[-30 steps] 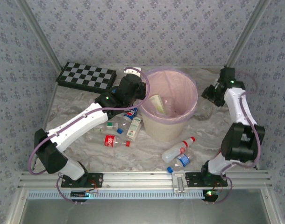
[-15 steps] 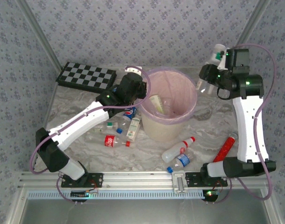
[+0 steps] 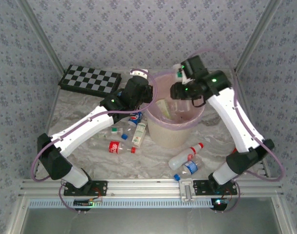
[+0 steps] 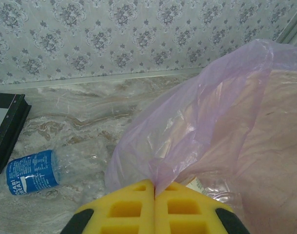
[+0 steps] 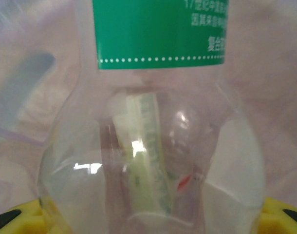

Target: Put the plastic bottles in the bin

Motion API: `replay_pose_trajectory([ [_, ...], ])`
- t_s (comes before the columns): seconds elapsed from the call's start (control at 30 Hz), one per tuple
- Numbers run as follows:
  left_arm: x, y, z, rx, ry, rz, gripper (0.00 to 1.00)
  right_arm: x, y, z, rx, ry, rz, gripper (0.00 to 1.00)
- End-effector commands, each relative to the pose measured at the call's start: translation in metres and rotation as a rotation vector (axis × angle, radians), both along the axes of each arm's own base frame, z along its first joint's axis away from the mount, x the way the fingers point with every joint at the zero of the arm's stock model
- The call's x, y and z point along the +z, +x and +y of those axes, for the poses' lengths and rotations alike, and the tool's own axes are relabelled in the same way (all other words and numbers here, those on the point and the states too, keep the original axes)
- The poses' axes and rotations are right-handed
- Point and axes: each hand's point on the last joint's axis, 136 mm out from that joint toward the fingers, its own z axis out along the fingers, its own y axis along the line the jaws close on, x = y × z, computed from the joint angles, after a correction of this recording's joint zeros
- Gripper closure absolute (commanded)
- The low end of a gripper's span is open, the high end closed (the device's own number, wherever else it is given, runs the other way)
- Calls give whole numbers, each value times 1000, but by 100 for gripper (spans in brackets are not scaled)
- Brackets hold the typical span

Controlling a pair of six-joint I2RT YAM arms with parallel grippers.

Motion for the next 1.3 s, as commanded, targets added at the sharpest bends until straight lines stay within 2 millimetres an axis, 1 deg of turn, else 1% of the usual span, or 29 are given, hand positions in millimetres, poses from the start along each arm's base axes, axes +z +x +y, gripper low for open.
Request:
replay_pose_trajectory([
  [0.0,19,7,0,19,-43,-60,100,-30,-10,-5,-9,-89,86,61],
  [0.13,15,7,1,24,-43,-53,100,-64,-10,6,9,-107,164,61],
  [0.23,15,8,2,31,-39,-53,100,-96,-8,17,11,-92,224,61],
  [0.3,16,8,3,32,-38,-56,100,-121,-9,20,0,-90,264,61],
  [0.4,16,7,5,39,-35,-57,100,-151,-9,22,-24,-85,308,58],
  [0.47,13,7,5,40,-37,-51,100,-170,-9,19,-52,-106,332,52],
  [0.5,13,7,5,41,-40,-49,100,-179,-7,16,-69,-117,340,47],
  [0.57,13,8,5,46,-43,-50,100,-191,-7,15,-83,-113,349,31],
  [0.6,13,8,5,46,-46,-50,100,-195,-7,17,-83,-103,352,25],
  [0.63,15,8,6,48,-49,-53,100,-198,-8,18,-81,-96,355,22],
  [0.73,13,8,6,47,-47,-52,100,-199,-9,17,-78,-102,357,18],
  [0.83,12,8,4,43,-50,-49,100,-193,-9,15,-82,-109,346,14],
  [0.97,11,8,3,39,-52,-47,100,-185,-10,14,-82,-108,337,7],
  [1.0,12,8,4,38,-54,-47,100,-182,-11,13,-81,-108,336,1],
  [1.03,13,7,4,38,-57,-48,100,-179,-11,13,-79,-111,332,0],
  [1.13,14,6,6,41,-61,-49,100,-163,-10,13,-70,-106,314,0],
  [1.27,16,6,7,43,-56,-56,100,-129,-6,15,-24,-92,244,0],
])
